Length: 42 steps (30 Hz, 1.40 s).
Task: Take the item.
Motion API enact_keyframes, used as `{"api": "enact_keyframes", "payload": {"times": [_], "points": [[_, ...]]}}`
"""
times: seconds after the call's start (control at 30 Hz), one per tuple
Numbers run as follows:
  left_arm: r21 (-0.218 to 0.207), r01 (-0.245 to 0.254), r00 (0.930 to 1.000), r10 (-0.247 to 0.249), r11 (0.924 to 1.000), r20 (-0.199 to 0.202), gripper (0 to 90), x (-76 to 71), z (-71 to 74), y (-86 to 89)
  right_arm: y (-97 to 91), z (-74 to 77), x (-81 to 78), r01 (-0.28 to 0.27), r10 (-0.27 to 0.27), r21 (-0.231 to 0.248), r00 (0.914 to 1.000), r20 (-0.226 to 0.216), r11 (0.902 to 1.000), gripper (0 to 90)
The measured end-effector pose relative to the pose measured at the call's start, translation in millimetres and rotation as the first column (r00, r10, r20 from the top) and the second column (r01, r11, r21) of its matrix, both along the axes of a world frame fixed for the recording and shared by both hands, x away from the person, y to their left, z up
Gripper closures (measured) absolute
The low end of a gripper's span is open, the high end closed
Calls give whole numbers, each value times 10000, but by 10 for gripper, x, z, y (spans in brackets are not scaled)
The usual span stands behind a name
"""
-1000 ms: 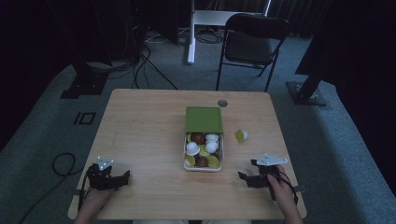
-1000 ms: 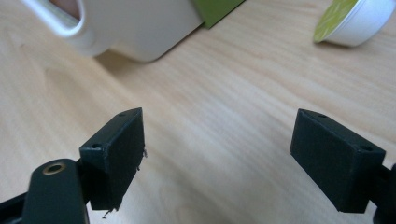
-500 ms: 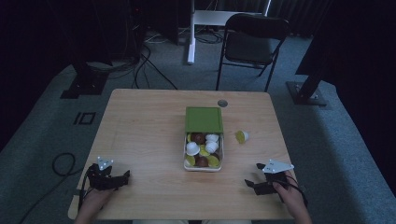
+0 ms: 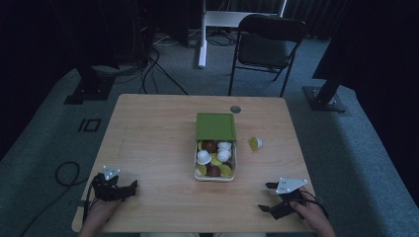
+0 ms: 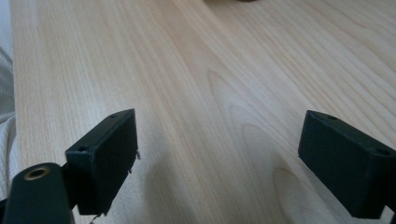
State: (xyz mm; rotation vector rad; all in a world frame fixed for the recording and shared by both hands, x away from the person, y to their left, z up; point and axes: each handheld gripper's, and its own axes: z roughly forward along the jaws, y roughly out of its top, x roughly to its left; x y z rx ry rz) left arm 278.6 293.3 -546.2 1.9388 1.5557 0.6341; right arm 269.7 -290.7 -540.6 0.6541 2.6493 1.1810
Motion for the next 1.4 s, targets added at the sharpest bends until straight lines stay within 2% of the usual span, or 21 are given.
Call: {"api": "enact_keyframes", "payload": {"times": [0.2, 0.3, 0.47, 0.57, 0.6, 0.63, 1.4], "points": [[9, 5, 10000, -5, 10000, -5, 18, 0, 0, 0, 47, -72, 13, -88, 87, -317, 10000, -44, 9995, 113], [8, 6, 10000, -6, 10000, -5, 19, 0, 0, 1, 74, -98, 28, 111, -109, -302, 9999, 60, 9995, 109], [5, 4, 10000, -4, 10000, -1, 18, 0, 0, 0, 145, -97, 11, -43, 58, -418, 9993, 362, 9991, 108], [6, 3, 10000, -3, 10000, -1, 18, 0, 0, 0, 169, -99, 3, -106, 120, -391, 9993, 349, 9992, 109], [-3, -3, 10000, 3, 10000, 6, 19, 0, -1, -1, 176, -101, -10, -301, 306, -362, 9994, 133, 9989, 109], [6, 2, 10000, -2, 10000, 0, 18, -1, 0, 0, 176, -101, -14, -222, 226, -360, 9997, 101, 9991, 110], [4, 1, 10000, -1, 10000, -2, 18, 0, 0, 0, 177, -102, -20, -133, 137, -364, 9998, 108, 9992, 109]]}}
